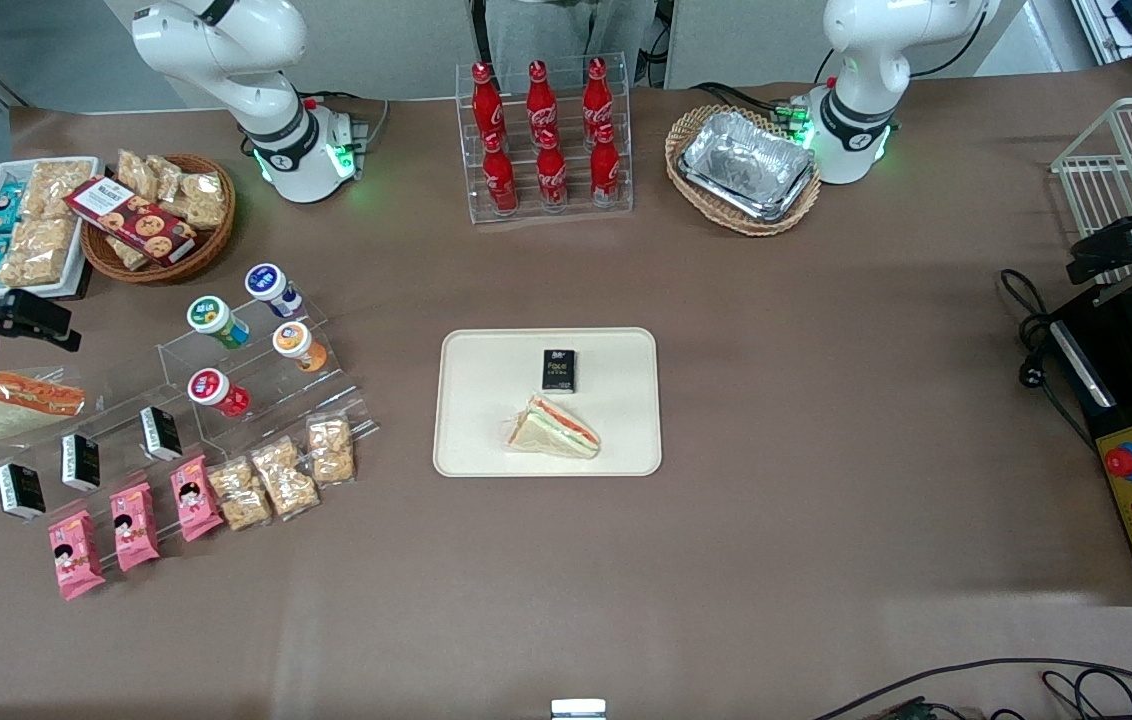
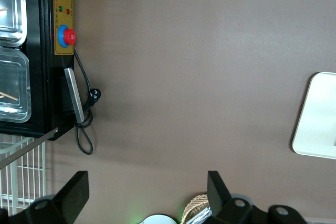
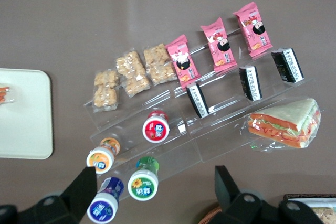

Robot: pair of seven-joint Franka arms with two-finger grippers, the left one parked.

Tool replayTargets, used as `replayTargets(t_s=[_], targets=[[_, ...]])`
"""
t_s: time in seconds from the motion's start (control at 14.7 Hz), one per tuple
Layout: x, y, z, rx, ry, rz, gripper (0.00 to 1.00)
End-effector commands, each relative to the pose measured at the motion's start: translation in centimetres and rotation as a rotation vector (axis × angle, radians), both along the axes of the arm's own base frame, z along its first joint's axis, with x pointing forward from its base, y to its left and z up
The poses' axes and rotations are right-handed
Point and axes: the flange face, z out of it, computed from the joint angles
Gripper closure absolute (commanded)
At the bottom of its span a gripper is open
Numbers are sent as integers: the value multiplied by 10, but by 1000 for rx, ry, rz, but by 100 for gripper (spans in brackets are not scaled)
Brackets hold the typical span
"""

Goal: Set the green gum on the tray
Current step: 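Move the right gripper over the rack toward the green-labeled bottle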

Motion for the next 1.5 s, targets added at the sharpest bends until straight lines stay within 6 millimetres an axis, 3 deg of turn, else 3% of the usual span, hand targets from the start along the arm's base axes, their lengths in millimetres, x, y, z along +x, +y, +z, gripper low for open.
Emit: replayTargets(t_s=[0.0, 0.27, 0.61, 0.88, 1.02, 1.16, 1.43], targets=[[-19, 8, 15, 26, 46, 27, 0], [-45, 7, 8, 33, 69, 31, 0], [-109, 19, -28, 14, -19, 52, 0], [-146, 29, -60, 18, -58, 59, 0], [-151, 30, -71, 18, -63, 61, 0], [-143, 30, -81, -22, -66, 76, 0], [-133, 30, -120, -30, -46, 80, 0]])
